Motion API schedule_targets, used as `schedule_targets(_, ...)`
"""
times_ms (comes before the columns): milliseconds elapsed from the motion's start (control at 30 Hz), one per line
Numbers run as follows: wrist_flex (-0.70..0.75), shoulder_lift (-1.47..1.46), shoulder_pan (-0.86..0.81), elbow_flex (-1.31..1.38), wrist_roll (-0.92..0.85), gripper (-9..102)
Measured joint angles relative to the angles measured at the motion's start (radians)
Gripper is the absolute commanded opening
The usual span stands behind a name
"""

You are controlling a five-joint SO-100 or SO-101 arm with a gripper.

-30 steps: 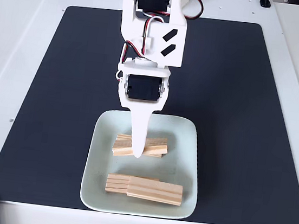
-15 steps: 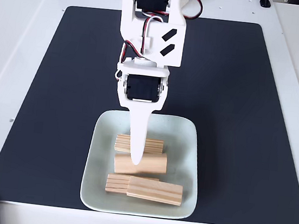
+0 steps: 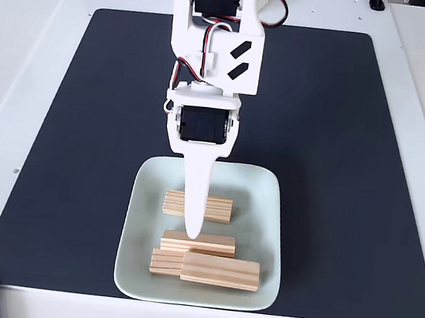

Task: Pick up the wooden block and place them on the plate.

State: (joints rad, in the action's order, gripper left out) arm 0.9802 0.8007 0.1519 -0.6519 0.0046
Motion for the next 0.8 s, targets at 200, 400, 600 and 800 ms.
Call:
schedule_targets(200, 0.000, 0.017, 0.000, -0.058, 0.000, -1)
schedule_targets(400, -0.003, 0.169, -0.005, -0.230, -0.026, -1)
schedule_targets(600, -0.072, 0.391, -0.005, -0.480, -0.048, -1)
schedule_targets(800, -0.152, 0.687, 0.028, -0.831, -0.173, -1)
